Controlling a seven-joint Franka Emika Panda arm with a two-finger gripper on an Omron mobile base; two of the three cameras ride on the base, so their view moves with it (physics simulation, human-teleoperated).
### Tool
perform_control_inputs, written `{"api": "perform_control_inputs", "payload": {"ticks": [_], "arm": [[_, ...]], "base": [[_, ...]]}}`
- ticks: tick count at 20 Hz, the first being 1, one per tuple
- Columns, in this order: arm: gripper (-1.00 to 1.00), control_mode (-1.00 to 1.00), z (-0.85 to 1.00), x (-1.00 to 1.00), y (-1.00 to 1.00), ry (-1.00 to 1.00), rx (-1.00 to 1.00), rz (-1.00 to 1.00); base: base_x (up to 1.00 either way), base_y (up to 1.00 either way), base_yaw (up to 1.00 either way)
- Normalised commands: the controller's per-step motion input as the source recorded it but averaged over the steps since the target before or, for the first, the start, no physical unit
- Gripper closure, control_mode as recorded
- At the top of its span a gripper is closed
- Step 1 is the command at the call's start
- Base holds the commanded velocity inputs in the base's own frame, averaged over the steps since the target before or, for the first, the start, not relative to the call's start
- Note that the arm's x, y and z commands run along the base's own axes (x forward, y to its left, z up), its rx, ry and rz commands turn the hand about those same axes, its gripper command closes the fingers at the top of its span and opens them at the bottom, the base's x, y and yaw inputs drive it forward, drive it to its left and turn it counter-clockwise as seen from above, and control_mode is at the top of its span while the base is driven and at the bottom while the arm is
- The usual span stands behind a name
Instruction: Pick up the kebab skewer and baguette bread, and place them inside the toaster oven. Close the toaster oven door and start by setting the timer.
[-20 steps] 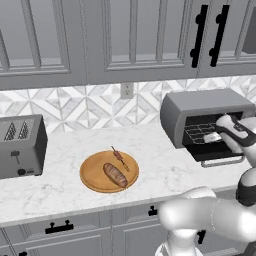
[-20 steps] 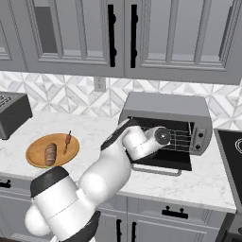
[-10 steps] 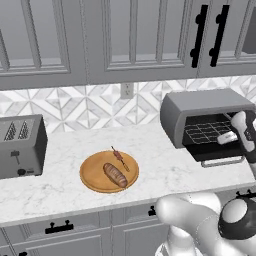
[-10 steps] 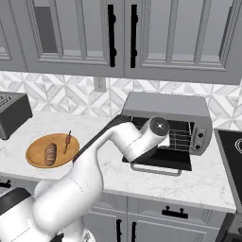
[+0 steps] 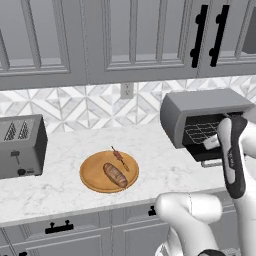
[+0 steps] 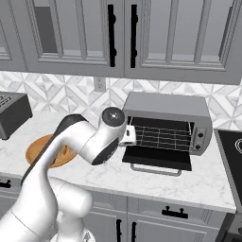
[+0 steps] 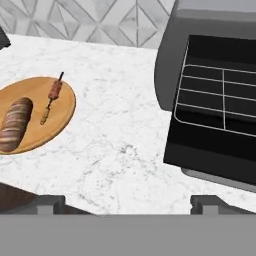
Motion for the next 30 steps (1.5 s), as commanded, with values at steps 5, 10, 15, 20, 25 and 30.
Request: {"api": "perform_control_inputs", "payload": {"ticks": [5, 10, 15, 20, 25, 30], "arm": [[-1.0, -1.0, 0.03, -0.13, 1.0, 0.14, -0.08, 0.0], [-1.0, -1.0, -0.05, 0.0, 1.0, 0.17, -0.14, 0.0], [-1.0, -1.0, -0.03, 0.14, 0.67, 0.08, -0.04, 0.0], [-1.0, -1.0, -0.21, 0.07, 0.63, 0.03, 0.0, 0.0], [-1.0, -1.0, -0.33, 0.0, 0.62, 0.03, 0.01, 0.0], [-1.0, -1.0, -0.43, 0.19, 0.19, 0.08, 0.01, 0.0]], "base": [[0.0, 0.0, 0.0], [0.0, 0.0, 0.0], [0.0, 0.0, 0.0], [0.0, 0.0, 0.0], [0.0, 0.0, 0.0], [0.0, 0.0, 0.0]]}}
